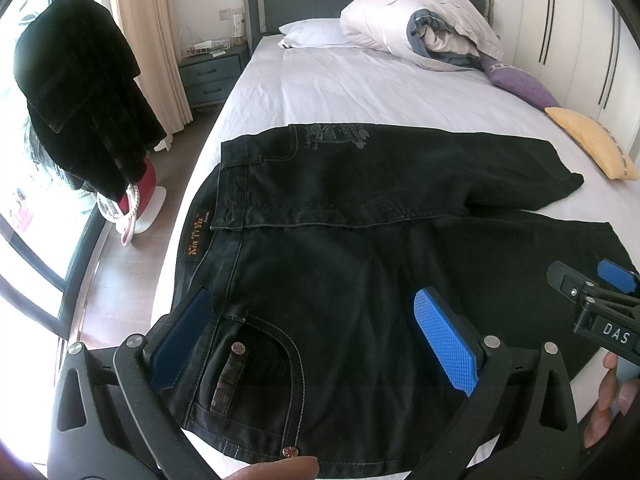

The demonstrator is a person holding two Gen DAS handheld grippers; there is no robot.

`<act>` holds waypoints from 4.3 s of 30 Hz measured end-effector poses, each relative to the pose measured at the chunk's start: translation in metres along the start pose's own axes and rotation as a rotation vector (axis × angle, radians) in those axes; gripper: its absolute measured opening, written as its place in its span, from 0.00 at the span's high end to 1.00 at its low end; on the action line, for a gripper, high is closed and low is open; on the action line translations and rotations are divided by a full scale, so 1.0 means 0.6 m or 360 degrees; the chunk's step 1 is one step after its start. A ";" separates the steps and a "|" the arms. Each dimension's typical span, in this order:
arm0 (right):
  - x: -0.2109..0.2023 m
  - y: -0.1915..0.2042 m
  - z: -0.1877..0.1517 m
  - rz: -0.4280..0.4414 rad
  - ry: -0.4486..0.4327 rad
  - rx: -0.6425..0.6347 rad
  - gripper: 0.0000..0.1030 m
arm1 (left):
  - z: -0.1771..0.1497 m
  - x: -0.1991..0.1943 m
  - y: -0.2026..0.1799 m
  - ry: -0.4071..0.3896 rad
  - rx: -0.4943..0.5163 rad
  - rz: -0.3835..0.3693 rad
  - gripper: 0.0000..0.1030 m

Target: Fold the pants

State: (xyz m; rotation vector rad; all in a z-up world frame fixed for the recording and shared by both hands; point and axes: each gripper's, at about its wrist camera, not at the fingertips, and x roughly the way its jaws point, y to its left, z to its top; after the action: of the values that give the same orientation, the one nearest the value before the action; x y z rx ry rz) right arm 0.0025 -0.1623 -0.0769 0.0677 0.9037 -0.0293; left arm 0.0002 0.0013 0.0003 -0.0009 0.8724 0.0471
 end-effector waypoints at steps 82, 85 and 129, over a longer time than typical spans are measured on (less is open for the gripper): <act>0.009 0.008 0.114 0.0440 -0.0056 -0.0509 0.00 | 0.129 0.066 0.048 -0.0055 0.0068 -0.0265 0.00; 0.020 0.010 0.180 0.0513 -0.0100 -0.0715 0.00 | 0.198 0.098 0.059 -0.0096 0.0140 -0.0273 0.00; 0.454 0.198 0.405 0.0689 0.0601 -0.1723 0.51 | 0.343 0.409 0.066 0.0455 0.1102 -0.0701 0.91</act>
State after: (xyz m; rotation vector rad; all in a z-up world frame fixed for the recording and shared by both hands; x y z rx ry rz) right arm 0.3679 -0.0601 -0.1356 -0.7612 1.1616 0.8961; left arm 0.3139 0.0551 -0.0546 0.4563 1.1204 -0.6827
